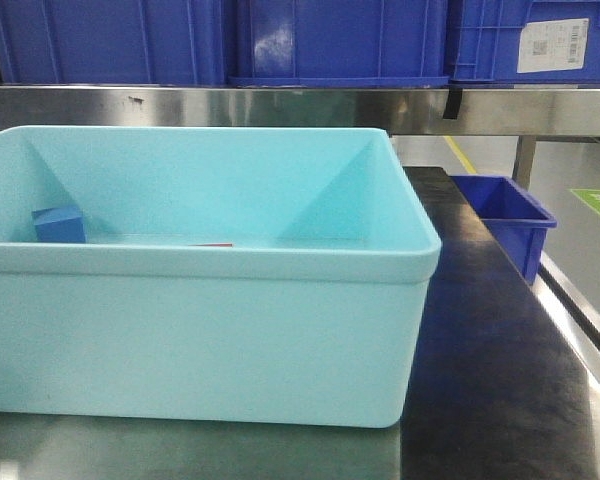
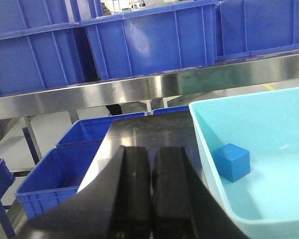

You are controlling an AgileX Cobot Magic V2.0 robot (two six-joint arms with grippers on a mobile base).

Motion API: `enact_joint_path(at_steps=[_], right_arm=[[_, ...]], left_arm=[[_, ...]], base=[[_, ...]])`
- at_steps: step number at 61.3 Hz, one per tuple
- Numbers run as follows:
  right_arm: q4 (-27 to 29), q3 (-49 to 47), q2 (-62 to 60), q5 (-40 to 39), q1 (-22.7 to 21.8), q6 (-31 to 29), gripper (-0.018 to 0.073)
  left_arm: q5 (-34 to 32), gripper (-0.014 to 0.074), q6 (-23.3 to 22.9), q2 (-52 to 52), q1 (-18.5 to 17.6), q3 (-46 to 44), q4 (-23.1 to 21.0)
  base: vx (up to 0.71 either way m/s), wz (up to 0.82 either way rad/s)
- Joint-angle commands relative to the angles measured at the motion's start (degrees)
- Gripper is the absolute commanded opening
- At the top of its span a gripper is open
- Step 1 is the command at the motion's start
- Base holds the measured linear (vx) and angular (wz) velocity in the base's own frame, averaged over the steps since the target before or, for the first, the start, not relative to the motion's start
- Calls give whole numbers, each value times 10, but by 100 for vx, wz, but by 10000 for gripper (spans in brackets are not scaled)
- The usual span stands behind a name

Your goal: Pick red cube and place on left shelf

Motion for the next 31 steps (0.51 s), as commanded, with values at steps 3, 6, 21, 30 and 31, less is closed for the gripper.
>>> enact_joint_path(at_steps=[3, 6, 21, 30, 31], right_arm=[[0, -14, -10, -79, -1, -4, 58], [0, -14, -10, -84, -1, -4, 58], [0, -15, -4, -88, -1, -4, 58], [0, -44, 56, -73, 0, -3, 58], [0, -52, 65, -67, 0, -3, 58]], left_arm=[[-52, 106, 0, 5, 0, 13, -3], [-52, 106, 0, 5, 0, 13, -3], [-52, 106, 0, 5, 0, 13, -3], [-52, 106, 0, 5, 0, 13, -3], [-52, 106, 0, 5, 0, 13, -3]], base=[[0, 0], [0, 0], [0, 0], [0, 0], [0, 0]])
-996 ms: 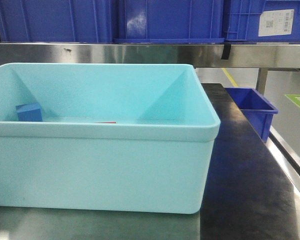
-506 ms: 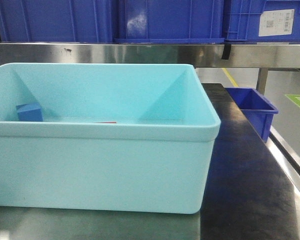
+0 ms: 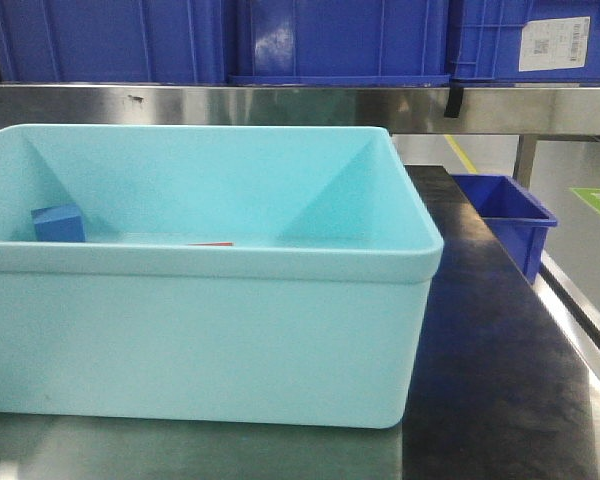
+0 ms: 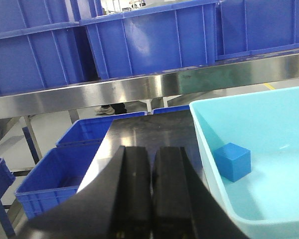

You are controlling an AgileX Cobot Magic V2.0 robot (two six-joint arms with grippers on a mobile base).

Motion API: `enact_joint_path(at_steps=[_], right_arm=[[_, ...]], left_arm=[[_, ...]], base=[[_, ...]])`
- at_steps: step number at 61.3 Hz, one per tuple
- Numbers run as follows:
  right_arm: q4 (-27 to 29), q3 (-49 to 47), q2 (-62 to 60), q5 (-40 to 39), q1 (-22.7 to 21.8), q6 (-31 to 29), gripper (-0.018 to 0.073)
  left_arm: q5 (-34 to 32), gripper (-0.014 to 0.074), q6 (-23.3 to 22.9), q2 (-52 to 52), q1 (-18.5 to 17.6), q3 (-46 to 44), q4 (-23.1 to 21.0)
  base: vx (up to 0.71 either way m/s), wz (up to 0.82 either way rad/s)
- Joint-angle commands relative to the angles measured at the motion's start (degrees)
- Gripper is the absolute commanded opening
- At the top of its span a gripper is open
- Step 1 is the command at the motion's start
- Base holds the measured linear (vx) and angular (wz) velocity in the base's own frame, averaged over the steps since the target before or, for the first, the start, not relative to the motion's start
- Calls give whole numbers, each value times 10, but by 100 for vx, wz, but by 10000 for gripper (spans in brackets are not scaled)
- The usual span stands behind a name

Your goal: Pick red cube and place on left shelf

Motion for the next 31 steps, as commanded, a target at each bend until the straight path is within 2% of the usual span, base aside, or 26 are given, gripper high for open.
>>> enact_joint_path(at_steps=[1, 17, 25, 31], right_arm=[[0, -48, 53, -34, 0, -3, 58], [7, -200, 225, 4, 1, 2, 58], [53, -286, 306, 47, 1, 35, 58], [89, -353, 365, 113, 3, 39, 58]], left_arm=[[-52, 106, 0, 5, 0, 13, -3], [-52, 106, 0, 5, 0, 13, -3], [-52, 106, 0, 5, 0, 13, -3], [-52, 106, 0, 5, 0, 13, -3]], base=[[0, 0], [0, 0], [0, 0], [0, 0]])
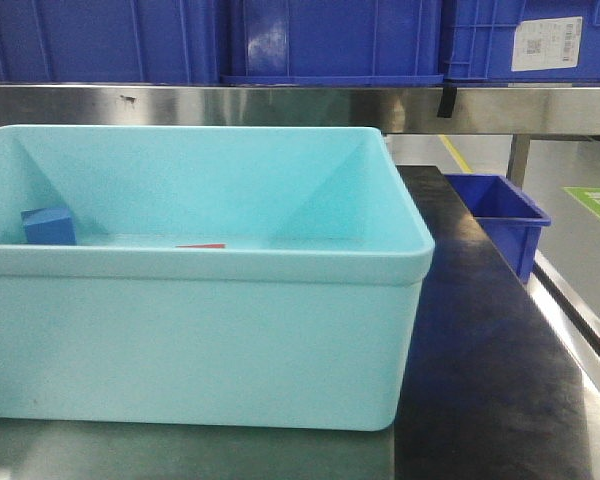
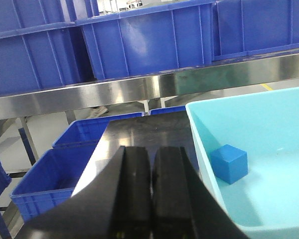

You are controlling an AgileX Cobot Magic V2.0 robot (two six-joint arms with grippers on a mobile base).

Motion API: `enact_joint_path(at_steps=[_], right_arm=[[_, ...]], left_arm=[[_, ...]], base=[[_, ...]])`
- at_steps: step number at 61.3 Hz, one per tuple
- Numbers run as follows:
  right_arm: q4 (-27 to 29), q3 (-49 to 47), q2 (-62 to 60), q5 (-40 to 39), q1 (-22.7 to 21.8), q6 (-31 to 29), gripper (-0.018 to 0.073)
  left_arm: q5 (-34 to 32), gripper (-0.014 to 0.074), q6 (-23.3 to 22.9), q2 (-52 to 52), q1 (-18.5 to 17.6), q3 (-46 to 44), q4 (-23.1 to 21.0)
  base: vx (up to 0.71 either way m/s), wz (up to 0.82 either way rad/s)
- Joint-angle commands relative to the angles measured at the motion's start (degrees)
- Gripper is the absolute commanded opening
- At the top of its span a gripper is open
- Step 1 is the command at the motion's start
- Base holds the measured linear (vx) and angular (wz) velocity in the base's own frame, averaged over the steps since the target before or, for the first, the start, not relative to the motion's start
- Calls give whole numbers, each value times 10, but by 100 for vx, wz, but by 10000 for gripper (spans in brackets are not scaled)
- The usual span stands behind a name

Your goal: Pick red cube and place on left shelf

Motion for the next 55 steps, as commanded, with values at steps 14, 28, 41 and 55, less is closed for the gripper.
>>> enact_joint_path(at_steps=[14, 28, 41, 55], right_arm=[[38, -173, 176, 90, 71, 5, 58], [38, -249, 287, 100, 198, -4, 58], [37, -310, 387, 107, 281, -6, 58], [35, -372, 476, 103, 350, -6, 58]], left_arm=[[-52, 106, 0, 5, 0, 13, -3], [-52, 106, 0, 5, 0, 13, -3], [-52, 106, 0, 5, 0, 13, -3], [-52, 106, 0, 5, 0, 13, -3]], base=[[2, -10], [1, 8], [0, 0], [0, 0]])
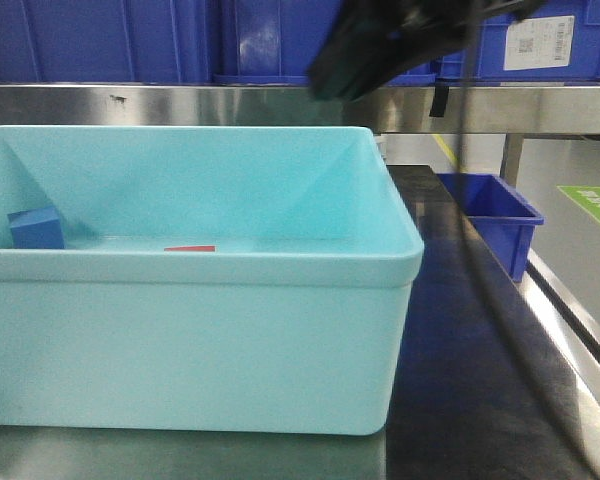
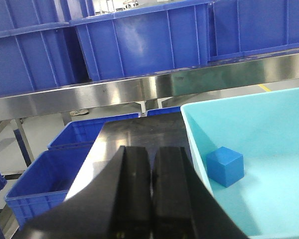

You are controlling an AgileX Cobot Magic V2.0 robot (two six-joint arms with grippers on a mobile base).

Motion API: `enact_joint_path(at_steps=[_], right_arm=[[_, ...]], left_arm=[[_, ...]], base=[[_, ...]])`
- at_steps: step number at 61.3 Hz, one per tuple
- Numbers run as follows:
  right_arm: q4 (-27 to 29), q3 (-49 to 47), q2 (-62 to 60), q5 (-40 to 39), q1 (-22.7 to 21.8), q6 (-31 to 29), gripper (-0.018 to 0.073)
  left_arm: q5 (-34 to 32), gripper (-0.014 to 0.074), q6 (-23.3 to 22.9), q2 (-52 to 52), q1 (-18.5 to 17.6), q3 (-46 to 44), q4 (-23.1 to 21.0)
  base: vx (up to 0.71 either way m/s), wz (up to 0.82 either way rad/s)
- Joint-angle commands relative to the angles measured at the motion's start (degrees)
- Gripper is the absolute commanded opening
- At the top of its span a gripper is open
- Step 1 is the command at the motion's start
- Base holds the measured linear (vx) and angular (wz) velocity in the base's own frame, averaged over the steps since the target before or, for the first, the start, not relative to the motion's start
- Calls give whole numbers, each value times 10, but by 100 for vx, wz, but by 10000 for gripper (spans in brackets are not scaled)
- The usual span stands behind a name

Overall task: Pick red cube and place on left shelf
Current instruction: 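Lower the open right gripper into the teal tub over the red cube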

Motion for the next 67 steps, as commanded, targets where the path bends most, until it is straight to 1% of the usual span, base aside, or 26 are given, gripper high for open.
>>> enact_joint_path(at_steps=[1, 12, 16, 19, 22, 23, 28, 32, 48, 67], right_arm=[[1, -41, 11, -39, 22, -6, 58], [0, -83, 62, -39, 55, -6, 62], [-3, -98, 75, -37, 65, -6, 99], [-6, -106, 86, -36, 71, -6, 157], [-8, -116, 97, -34, 79, -6, 251], [-10, -120, 100, -33, 80, -6, 296], [-11, -137, 118, -26, 89, -6, 446], [-12, -153, 133, -9, 92, -6, 504], [-12, -206, 187, 68, 104, -6, 508], [-12, -210, 194, 85, 104, -6, 508]], left_arm=[[-52, 106, 0, 5, 0, 13, -3], [-52, 106, 0, 5, 0, 13, -3], [-52, 106, 0, 5, 0, 13, -3], [-52, 106, 0, 5, 0, 13, -3], [-52, 106, 0, 5, 0, 13, -3], [-52, 106, 0, 5, 0, 13, -3], [-52, 106, 0, 5, 0, 13, -3], [-52, 106, 0, 5, 0, 13, -3], [-52, 106, 0, 5, 0, 13, -3], [-52, 106, 0, 5, 0, 13, -3]], base=[[0, 0], [0, 0], [0, 0], [0, 0], [0, 0], [0, 0], [0, 0], [0, 0], [0, 0], [0, 0]])
